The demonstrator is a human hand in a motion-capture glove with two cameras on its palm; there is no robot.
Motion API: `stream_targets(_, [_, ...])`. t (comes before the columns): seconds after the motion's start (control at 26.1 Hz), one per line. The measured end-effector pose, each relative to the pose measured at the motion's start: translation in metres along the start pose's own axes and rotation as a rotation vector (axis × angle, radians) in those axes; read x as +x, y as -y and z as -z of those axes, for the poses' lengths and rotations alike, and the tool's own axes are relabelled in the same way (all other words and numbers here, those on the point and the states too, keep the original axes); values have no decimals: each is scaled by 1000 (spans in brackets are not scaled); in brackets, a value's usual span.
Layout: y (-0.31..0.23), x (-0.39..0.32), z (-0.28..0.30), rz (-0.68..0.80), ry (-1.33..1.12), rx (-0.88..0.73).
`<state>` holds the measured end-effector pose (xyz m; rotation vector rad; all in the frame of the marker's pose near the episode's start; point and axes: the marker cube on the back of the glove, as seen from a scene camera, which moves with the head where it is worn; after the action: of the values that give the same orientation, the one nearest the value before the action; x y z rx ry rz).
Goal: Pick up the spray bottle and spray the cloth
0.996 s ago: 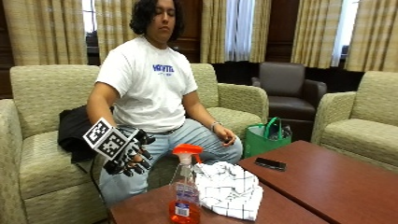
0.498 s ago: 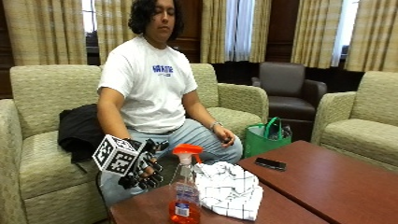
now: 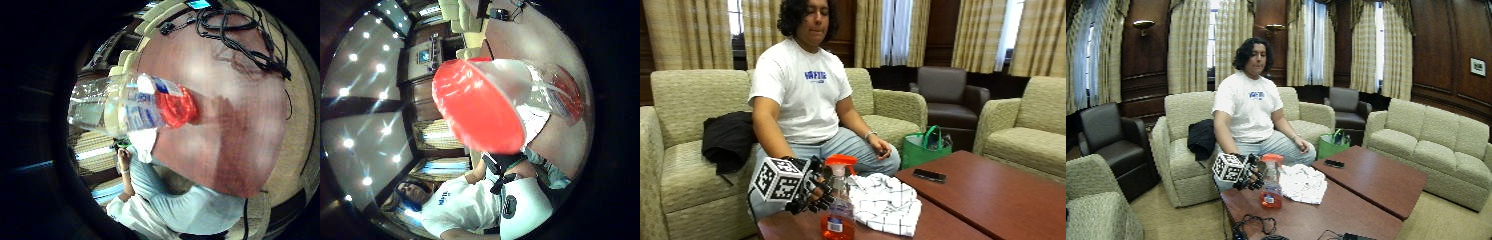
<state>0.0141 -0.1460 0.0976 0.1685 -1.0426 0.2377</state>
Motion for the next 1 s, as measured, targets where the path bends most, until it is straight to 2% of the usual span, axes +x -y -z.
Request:
stream_targets(0.5, [33,-6,-32,65,48,-10])
stream_targets(1.0, [52,-15,-37,126,97,113])
